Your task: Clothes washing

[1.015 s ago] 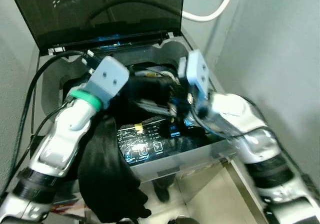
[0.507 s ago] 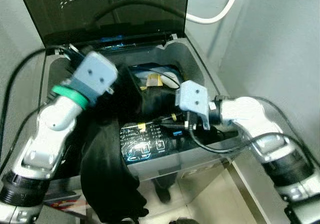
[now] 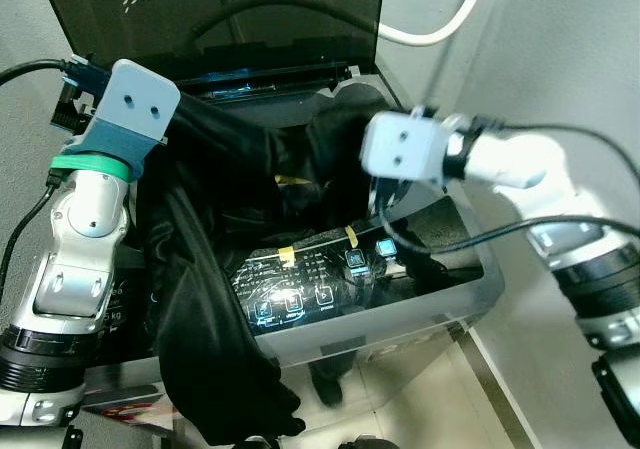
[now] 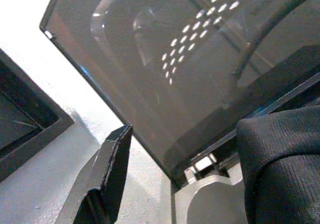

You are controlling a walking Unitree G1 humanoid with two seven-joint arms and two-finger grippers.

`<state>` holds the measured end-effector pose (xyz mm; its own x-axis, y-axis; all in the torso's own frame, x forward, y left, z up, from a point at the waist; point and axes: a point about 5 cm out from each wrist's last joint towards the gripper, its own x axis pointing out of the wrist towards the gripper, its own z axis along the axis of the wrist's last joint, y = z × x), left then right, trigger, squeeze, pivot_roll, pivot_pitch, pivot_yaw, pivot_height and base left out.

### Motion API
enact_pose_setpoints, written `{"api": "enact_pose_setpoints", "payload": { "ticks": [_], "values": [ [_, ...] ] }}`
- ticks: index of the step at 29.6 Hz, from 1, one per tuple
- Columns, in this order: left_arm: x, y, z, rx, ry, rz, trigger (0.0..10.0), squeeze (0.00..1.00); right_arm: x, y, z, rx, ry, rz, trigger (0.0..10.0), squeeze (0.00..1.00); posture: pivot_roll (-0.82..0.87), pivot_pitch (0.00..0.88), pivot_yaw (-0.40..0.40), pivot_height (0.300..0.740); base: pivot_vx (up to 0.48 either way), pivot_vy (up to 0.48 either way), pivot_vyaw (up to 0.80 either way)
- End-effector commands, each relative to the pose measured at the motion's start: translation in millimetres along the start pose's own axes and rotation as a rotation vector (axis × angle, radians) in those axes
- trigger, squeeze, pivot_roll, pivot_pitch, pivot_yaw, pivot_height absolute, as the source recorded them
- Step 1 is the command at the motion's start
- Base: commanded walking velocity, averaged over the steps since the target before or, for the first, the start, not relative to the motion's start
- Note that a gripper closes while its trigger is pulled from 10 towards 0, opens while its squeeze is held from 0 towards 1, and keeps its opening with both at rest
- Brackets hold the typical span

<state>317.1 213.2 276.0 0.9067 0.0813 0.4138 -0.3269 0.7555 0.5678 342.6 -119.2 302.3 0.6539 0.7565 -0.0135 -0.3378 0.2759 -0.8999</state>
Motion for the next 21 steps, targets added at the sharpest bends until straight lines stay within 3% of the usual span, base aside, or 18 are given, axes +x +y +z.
{"api": "enact_pose_setpoints", "payload": {
  "ticks": [1, 2, 3, 5, 6, 7, 8, 9, 10, 11, 12, 13, 14, 15, 16, 19, 21],
  "values": [
    [0.5, -2.2, 1, -0.012, 0.003, -0.002, 10.0, 0.0, 0.3, -11.3, 9, 0.041, -0.074, -0.066, 10.0, 0.0, -0.04, 0.0, 0.064, 0.74, 0.0, 0.0, 0.0],
    [0.5, -2.2, 1, -0.012, 0.003, -0.002, 10.0, 0.0, 0.3, -11.3, 9, 0.041, -0.074, -0.066, 10.0, 0.0, -0.04, 0.0, 0.064, 0.74, 0.0, 0.0, 0.0],
    [1.1, -5.1, 2, -0.021, 0.002, -0.004, 10.0, 0.0, 0.6, -13.9, 18, 0.153, -0.164, -0.076, 10.0, 0.0, -0.04, 0.0, 0.064, 0.74, 0.0, 0.0, 0.0],
    [1.1, -5.1, 2, -0.021, 0.002, -0.004, 10.0, 0.0, 0.6, -13.9, 18, 0.153, -0.164, -0.076, 10.0, 0.0, -0.04, 0.0, 0.064, 0.74, 0.0, 0.0, 0.0],
    [1.7, -8.6, 4, -0.026, -0.002, -0.017, 10.0, 0.0, -1.2, -2.3, 26, 0.276, -0.246, 0.035, 10.0, 0.0, -0.04, 0.0, 0.064, 0.74, 0.0, 0.0, 0.0],
    [2.3, -12.0, 4, -0.033, -0.003, -0.041, 10.0, 0.0, -4.9, 18.9, 31, 0.338, -0.283, 0.214, 10.0, 0.0, -0.04, 0.0, 0.065, 0.74, 0.0, 0.0, 0.0],
    [2.3, -12.0, 4, -0.033, -0.003, -0.041, 10.0, 0.0, -4.9, 18.9, 31, 0.338, -0.283, 0.214, 10.0, 0.0, -0.04, 0.0, 0.065, 0.74, 0.0, 0.0, 0.0],
    [2.7, -15.5, 6, -0.04, -0.005, -0.064, 10.0, 0.0, -9.8, 51.7, 32, 0.383, -0.264, 0.452, 10.0, 0.0, -0.05, 0.0, 0.067, 0.74, 0.0, 0.0, 0.0],
    [2.7, -15.5, 6, -0.04, -0.005, -0.064, 10.0, 0.0, -9.8, 51.7, 32, 0.383, -0.264, 0.452, 10.0, 0.0, -0.05, 0.0, 0.067, 0.74, 0.0, 0.0, 0.0],
    [3.0, -14.8, 7, -0.059, -0.006, -0.055, 10.0, 0.0, -10.5, 68.4, 27, 0.387, -0.226, 0.535, 10.0, 0.0, -0.05, 0.0, 0.068, 0.74, 0.0, 0.0, 0.0],
    [3.0, -14.8, 7, -0.059, -0.006, -0.055, 10.0, 0.0, -10.5, 68.4, 27, 0.387, -0.226, 0.535, 10.0, 0.0, -0.05, 0.0, 0.068, 0.74, 0.0, 0.0, 0.0],
    [3.2, -14.0, 7, -0.073, -0.006, -0.047, 10.0, 0.0, -10.8, 78.5, 23, 0.39, -0.203, 0.579, 10.0, 0.0, -0.05, 0.0, 0.068, 0.74, 0.0, 0.0, 0.0],
    [3.5, -13.4, 9, -0.076, -0.024, -0.047, 10.0, 0.0, -10.0, 87.2, 22, 0.456, -0.213, 0.604, 10.0, 0.0, -0.05, 0.0, 0.068, 0.74, 0.0, 0.0, 0.0],
    [3.5, -13.4, 9, -0.076, -0.024, -0.047, 10.0, 0.0, -10.0, 87.2, 22, 0.456, -0.213, 0.604, 10.0, 0.0, -0.05, 0.0, 0.068, 0.74, 0.0, 0.0, 0.0],
    [3.4, -13.1, 10, -0.081, -0.038, -0.048, 10.0, 0.0, -8.1, 92.6, 22, 0.534, -0.239, 0.599, 10.0, 0.0, -0.05, 0.0, 0.066, 0.74, 0.0, 0.0, 0.0],
    [3.0, -12.6, 13, -0.078, -0.058, -0.05, 10.0, 0.0, 9.6, 82.5, 10, 0.629, -0.192, 0.402, 10.0, 0.0, -0.05, 0.0, 0.065, 0.74, 0.0, 0.0, 0.0],
    [3.0, -12.6, 13, -0.078, -0.058, -0.05, 10.0, 0.0, 9.6, 82.5, 10, 0.629, -0.192, 0.402, 10.0, 0.0, -0.05, 0.0, 0.065, 0.74, 0.0, 0.0, 0.0]
  ]
}}
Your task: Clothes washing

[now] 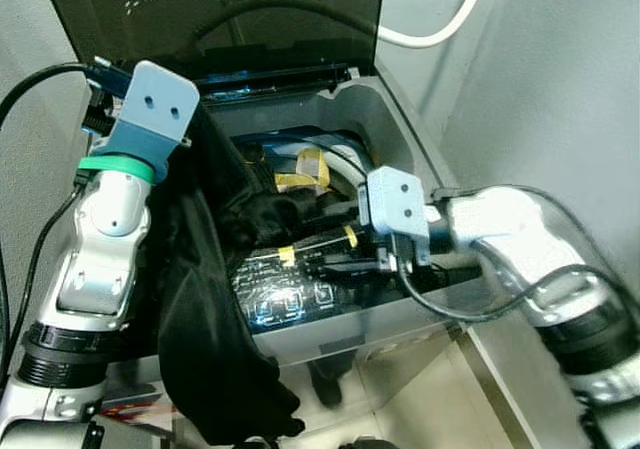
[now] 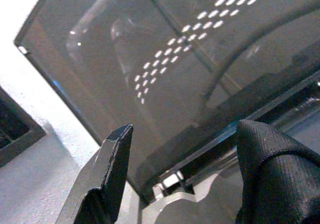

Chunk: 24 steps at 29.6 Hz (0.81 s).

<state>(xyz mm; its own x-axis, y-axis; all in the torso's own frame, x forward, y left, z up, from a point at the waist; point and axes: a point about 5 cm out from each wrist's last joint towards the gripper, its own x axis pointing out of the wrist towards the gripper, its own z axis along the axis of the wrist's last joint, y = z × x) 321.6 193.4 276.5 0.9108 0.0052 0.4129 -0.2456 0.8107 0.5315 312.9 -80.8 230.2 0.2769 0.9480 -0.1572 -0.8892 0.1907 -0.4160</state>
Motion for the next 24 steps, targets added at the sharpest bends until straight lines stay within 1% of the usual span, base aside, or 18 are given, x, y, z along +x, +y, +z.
{"api": "enact_pose_setpoints", "payload": {
  "ticks": [1, 2, 4, 9, 10, 11, 12, 13, 14, 15, 16, 18, 19, 20, 21, 22, 23, 24],
  "values": [
    [-0.1, 3.5, 3, 0.008, -0.022, 0.014, 10.0, 0.0, -7.1, -13.9, 14, -0.03, -0.029, -0.074, 10.0, 0.0, -0.05, 0.0, 0.063, 0.74, 0.0, 0.0, 0.0],
    [-0.1, 3.5, 3, 0.008, -0.022, 0.014, 10.0, 0.0, -7.1, -13.9, 14, -0.03, -0.029, -0.074, 10.0, 0.0, -0.05, 0.0, 0.063, 0.74, 0.0, 0.0, 0.0],
    [-0.2, 3.5, 4, 0.005, -0.027, 0.016, 10.0, 0.0, -10.8, -19.6, 22, -0.032, -0.058, -0.102, 10.0, 0.0, -0.05, 0.0, 0.063, 0.74, 0.0, 0.0, 0.0],
    [-0.2, 3.6, 5, 0.002, -0.03, 0.017, 10.0, 0.0, -12.7, -22.7, 25, -0.018, -0.076, -0.115, 10.0, 0.0, -0.05, 0.0, 0.063, 0.74, 0.0, 0.0, 0.0],
    [-4.4, -3.3, 20, -0.09, -0.11, -0.055, 10.0, 0.0, -21.1, -27.5, 36, 0.038, -0.2, -0.164, 10.0, 0.0, -0.04, 0.0, 0.053, 0.74, 0.0, 0.0, 0.0],
    [-4.4, -3.3, 20, -0.09, -0.11, -0.055, 10.0, 0.0, -21.1, -27.5, 36, 0.038, -0.2, -0.164, 10.0, 0.0, -0.04, 0.0, 0.053, 0.74, 0.0, 0.0, 0.0],
    [-8.9, -7.8, 35, -0.151, -0.195, -0.11, 10.0, 0.0, -28.5, -28.7, 43, 0.091, -0.304, -0.187, 10.0, 0.0, -0.04, 0.0, 0.052, 0.74, 0.0, 0.0, 0.0],
    [-13.3, -9.8, 49, -0.135, -0.296, -0.132, 10.0, 0.0, -33.0, -26.3, 47, 0.144, -0.382, -0.184, 10.0, 0.0, -0.04, 0.0, 0.05, 0.74, 0.0, 0.0, 0.0],
    [-17.6, -11.5, 61, -0.09, -0.384, -0.135, 10.0, 0.0, -34.5, -21.9, 47, 0.189, -0.428, -0.162, 10.0, 0.0, -0.04, 0.0, 0.05, 0.74, 0.0, 0.0, 0.0],
    [-17.6, -11.5, 61, -0.09, -0.384, -0.135, 10.0, 0.0, -34.5, -21.9, 47, 0.189, -0.428, -0.162, 10.0, 0.0, -0.04, 0.0, 0.05, 0.74, 0.0, 0.0, 0.0],
    [-20.0, -12.6, 69, -0.052, -0.44, -0.11, 10.0, 0.0, -31.1, -13.3, 42, 0.22, -0.427, -0.115, 10.0, 0.0, -0.03, 0.0, 0.051, 0.74, 0.0, 0.0, 0.0],
    [-20.0, -12.6, 69, -0.052, -0.44, -0.11, 10.0, 0.0, -31.1, -13.3, 42, 0.22, -0.427, -0.115, 10.0, 0.0, -0.03, 0.0, 0.051, 0.74, 0.0, 0.0, 0.0],
    [-21.9, -13.2, 78, -0.029, -0.496, -0.078, 10.0, 0.0, -25.6, -2.2, 36, 0.232, -0.401, -0.058, 10.0, 0.0, -0.03, 0.0, 0.051, 0.74, 0.0, 0.0, 0.0],
    [-21.5, -11.6, 85, -0.03, -0.524, -0.029, 10.0, 0.0, -19.1, 9.9, 30, 0.239, -0.364, 0.008, 10.0, 0.0, -0.03, 0.0, 0.051, 0.74, 0.0, 0.0, 0.0],
    [-21.5, -11.6, 85, -0.03, -0.524, -0.029, 10.0, 0.0, -19.1, 9.9, 30, 0.239, -0.364, 0.008, 10.0, 0.0, -0.03, 0.0, 0.051, 0.74, 0.0, 0.0, 0.0],
    [-19.9, -8.4, 91, -0.011, -0.543, 0.032, 10.0, 0.0, -11.0, 21.9, 24, 0.222, -0.312, 0.061, 10.0, 0.0, -0.03, 0.0, 0.052, 0.74, 0.0, 0.0, 0.0],
    [-19.9, -8.4, 91, -0.011, -0.543, 0.032, 10.0, 0.0, -11.0, 21.9, 24, 0.222, -0.312, 0.061, 10.0, 0.0, -0.03, 0.0, 0.052, 0.74, 0.0, 0.0, 0.0],
    [-18.4, -5.6, 94, 0.002, -0.55, 0.085, 10.0, 0.0, -2.4, 30.4, 18, 0.21, -0.277, 0.09, 10.0, 0.0, -0.03, 0.0, 0.05, 0.74, 0.0, 0.0, 0.0]
  ]
}}
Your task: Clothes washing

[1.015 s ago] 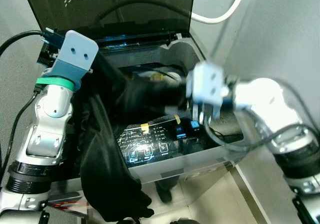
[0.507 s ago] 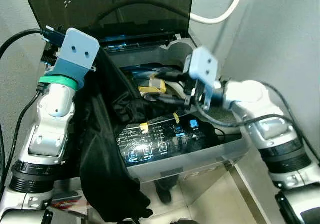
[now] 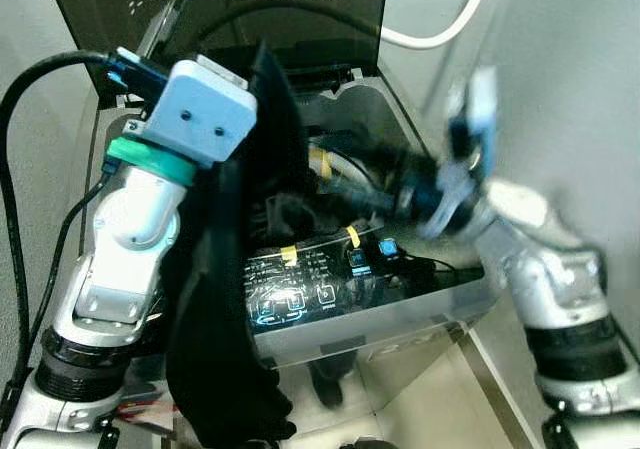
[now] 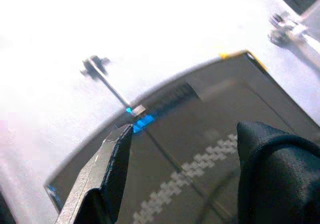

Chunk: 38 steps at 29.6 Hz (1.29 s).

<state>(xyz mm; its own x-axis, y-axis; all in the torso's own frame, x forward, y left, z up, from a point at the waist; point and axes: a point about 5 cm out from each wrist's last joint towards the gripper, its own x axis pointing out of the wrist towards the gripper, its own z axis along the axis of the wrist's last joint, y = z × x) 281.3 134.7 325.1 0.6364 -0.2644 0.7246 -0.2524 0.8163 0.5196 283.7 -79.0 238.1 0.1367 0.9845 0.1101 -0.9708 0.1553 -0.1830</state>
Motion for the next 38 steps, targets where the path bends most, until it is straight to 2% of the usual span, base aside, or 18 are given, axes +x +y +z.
{"api": "enact_pose_setpoints", "payload": {
  "ticks": [1, 2, 5, 7, 8, 9, 11, 13, 14, 15, 19, 21, 23, 25, 31, 33, 36, 38],
  "values": [
    [3.5, 6.1, 9, 0.025, -0.051, 0.066, 10.0, 0.0, 5.3, 6.7, -3, -0.028, 0.028, 0.034, 10.0, 0.0, -0.03, 0.0, 0.05, 0.74, 0.0, 0.0, 0.0],
    [4.3, 8.0, 8, 0.044, -0.037, 0.102, 10.0, 0.0, 12.1, 9.4, -11, -0.048, 0.065, 0.034, 10.0, 0.0, -0.03, 0.0, 0.05, 0.74, 0.0, 0.0, 0.0],
    [4.3, 8.0, 8, 0.044, -0.037, 0.102, 10.0, 0.0, 12.1, 9.4, -11, -0.048, 0.065, 0.034, 10.0, 0.0, -0.03, 0.0, 0.05, 0.74, 0.0, 0.0, 0.0],
    [3.9, 1.9, 5, 0.031, -0.012, 0.066, 10.0, 0.0, 18.7, 12.3, -17, -0.056, 0.082, 0.038, 10.0, 0.0, -0.03, 0.0, 0.047, 0.74, 0.0, 0.0, 0.0],
    [3.5, -4.4, 4, -0.025, 0.015, 0.039, 10.0, 0.0, 25.8, 19.4, -23, -0.051, 0.097, 0.07, 10.0, 0.0, -0.02, 0.0, 0.049, 0.74, 0.0, 0.0, 0.0],
    [3.5, -4.4, 4, -0.025, 0.015, 0.039, 10.0, 0.0, 25.8, 19.4, -23, -0.051, 0.097, 0.07, 10.0, 0.0, -0.02, 0.0, 0.049, 0.74, 0.0, 0.0, 0.0],
    [3.1, -10.8, -8, -0.184, 0.148, 0.04, 10.0, 0.0, 34.6, 29.8, -27, -0.026, 0.097, 0.124, 10.0, 0.0, -0.03, 0.0, 0.052, 0.74, 0.0, 0.0, 0.0],
    [3.1, -10.8, -8, -0.184, 0.148, 0.04, 10.0, 0.0, 34.6, 29.8, -27, -0.026, 0.097, 0.124, 10.0, 0.0, -0.03, 0.0, 0.052, 0.74, 0.0, 0.0, 0.0],
    [4.0, -8.4, -19, -0.223, 0.219, 0.07, 10.0, 0.0, 36.2, 32.7, -25, 0.001, 0.077, 0.139, 10.0, 0.0, -0.03, 0.0, 0.048, 0.74, 0.0, 0.0, 0.0],
    [6.4, -2.6, -29, -0.214, 0.265, 0.103, 10.0, 0.0, 36.3, 34.0, -21, 0.032, 0.051, 0.151, 10.0, 0.0, -0.03, 0.0, 0.048, 0.74, 0.0, 0.0, 0.0],
    [9.9, 2.3, -35, -0.192, 0.275, 0.127, 10.0, 0.0, 35.6, 35.5, -18, 0.056, 0.033, 0.167, 10.0, 0.0, -0.03, 0.0, 0.046, 0.74, 0.0, 0.0, 0.0],
    [22.7, 8.3, -39, -0.146, 0.238, 0.152, 10.0, 0.0, 38.7, 35.8, -20, 0.063, 0.038, 0.173, 10.0, 0.0, -0.04, 0.0, 0.044, 0.74, 0.0, 0.0, 0.0],
    [22.7, 8.3, -39, -0.146, 0.238, 0.152, 10.0, 0.0, 38.7, 35.8, -20, 0.063, 0.038, 0.173, 10.0, 0.0, -0.04, 0.0, 0.044, 0.74, 0.0, 0.0, 0.0],
    [33.2, 8.9, -35, -0.131, 0.198, 0.157, 10.0, 0.0, 48.1, 35.3, -27, 0.054, 0.055, 0.149, 10.0, 0.0, -0.04, 0.0, 0.047, 0.74, 0.0, 0.0, 0.0],
    [40.1, 5.9, -29, -0.135, 0.17, 0.146, 10.0, 0.0, 63.0, 34.1, -38, 0.047, 0.075, 0.087, 10.0, 0.0, -0.04, 0.0, 0.049, 0.74, 0.0, 0.0, 0.0],
    [41.4, 4.3, -24, -0.145, 0.156, 0.134, 10.0, 0.0, 69.0, 30.4, -45, -0.011, 0.118, 0.017, 10.0, 0.0, -0.04, 0.0, 0.053, 0.74, 0.0, 0.0, 0.0],
    [42.1, 3.7, -23, -0.147, 0.147, 0.13, 10.0, 0.0, 70.9, 28.7, -50, -0.083, 0.163, -0.017, 10.0, 0.0, -0.04, 0.0, 0.052, 0.74, 0.0, 0.0, 0.0],
    [42.2, 3.7, -24, -0.146, 0.146, 0.131, 10.0, 0.0, 70.3, 29.5, -50, -0.099, 0.174, -0.01, 10.0, 0.0, -0.04, 0.0, 0.052, 0.74, 0.0, 0.0, 0.0]
  ]
}}
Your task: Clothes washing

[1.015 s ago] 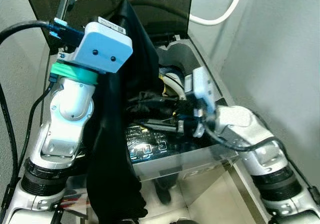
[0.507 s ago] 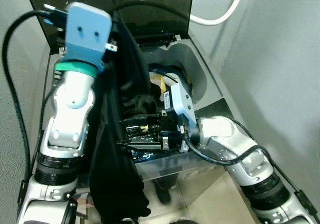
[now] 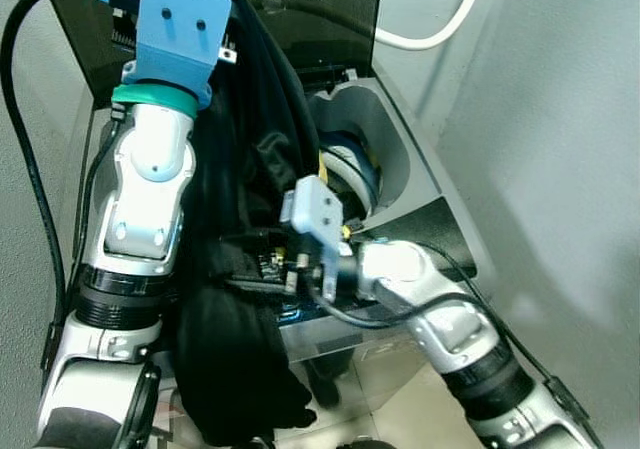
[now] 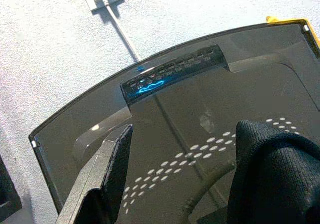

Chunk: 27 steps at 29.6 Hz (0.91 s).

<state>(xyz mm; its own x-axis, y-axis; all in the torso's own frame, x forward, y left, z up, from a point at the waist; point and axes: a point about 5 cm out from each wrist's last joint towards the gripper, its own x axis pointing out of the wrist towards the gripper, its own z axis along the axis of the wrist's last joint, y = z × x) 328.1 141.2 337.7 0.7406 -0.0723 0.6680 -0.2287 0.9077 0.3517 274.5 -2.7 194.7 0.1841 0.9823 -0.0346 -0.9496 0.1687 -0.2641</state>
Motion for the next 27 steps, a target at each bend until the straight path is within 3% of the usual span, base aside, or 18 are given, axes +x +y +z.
{"api": "enact_pose_setpoints", "payload": {
  "ticks": [1, 2, 3, 4, 5, 6, 18, 27],
  "values": [
    [3.9, 1.8, 8.8, 0.005, -0.05, 0.011, 10.0, 0.0, 1.3, 1.9, -3.4, -0.021, 0.026, 0.009, 10.0, 0.0, -0.04, 0.0, 0.052, 0.74, 0.0, 0.0, 0.0],
    [4.3, 1.1, 7.9, 0.004, -0.053, 0.012, 10.0, 0.0, 0.8, 2.4, -4.6, -0.054, 0.043, 0.014, 7.0, 0.0, -0.04, 0.0, 0.051, 0.74, 0.0, 0.0, 0.0],
    [4.3, 1.1, 7.9, 0.004, -0.053, 0.012, 10.0, 0.0, 0.8, 2.4, -4.6, -0.054, 0.043, 0.014, 7.0, 0.0, -0.04, 0.0, 0.051, 0.74, 0.0, 0.0, 0.0],
    [4.4, 0.6, 7.6, 0.003, -0.053, 0.012, 10.0, 0.0, 0.8, 2.2, -5.1, -0.069, 0.051, 0.012, 4.4, 0.0, -0.04, 0.0, 0.051, 0.74, 0.0, 0.0, 0.0],
    [4.4, 0.6, 7.6, 0.003, -0.053, 0.012, 10.0, 0.0, 0.8, 2.2, -5.1, -0.069, 0.051, 0.012, 4.4, 0.0, -0.04, 0.0, 0.051, 0.74, 0.0, 0.0, 0.0],
    [4.6, 0.3, 7.5, 0.002, -0.054, 0.012, 10.0, 0.0, 1.2, 2.0, -5.7, -0.08, 0.055, 0.01, 0.0, 0.0, -0.04, 0.0, 0.051, 0.74, 0.0, 0.0, 0.0],
    [3.5, -0.8, 5.4, 0.005, -0.05, 0.006, 10.0, 0.0, 2.3, -1.2, 1.2, -0.005, -0.034, -0.016, 0.0, 0.0, -0.04, 0.0, 0.052, 0.74, 0.0, 0.0, 0.0],
    [2.8, -1.3, 4.2, 0.007, -0.051, 0.005, 10.0, 0.0, -0.2, -2.6, 0.7, -0.014, -0.031, -0.017, 0.0, 0.0, -0.04, 0.0, 0.056, 0.74, 0.0, 0.0, 0.0]
  ]
}}
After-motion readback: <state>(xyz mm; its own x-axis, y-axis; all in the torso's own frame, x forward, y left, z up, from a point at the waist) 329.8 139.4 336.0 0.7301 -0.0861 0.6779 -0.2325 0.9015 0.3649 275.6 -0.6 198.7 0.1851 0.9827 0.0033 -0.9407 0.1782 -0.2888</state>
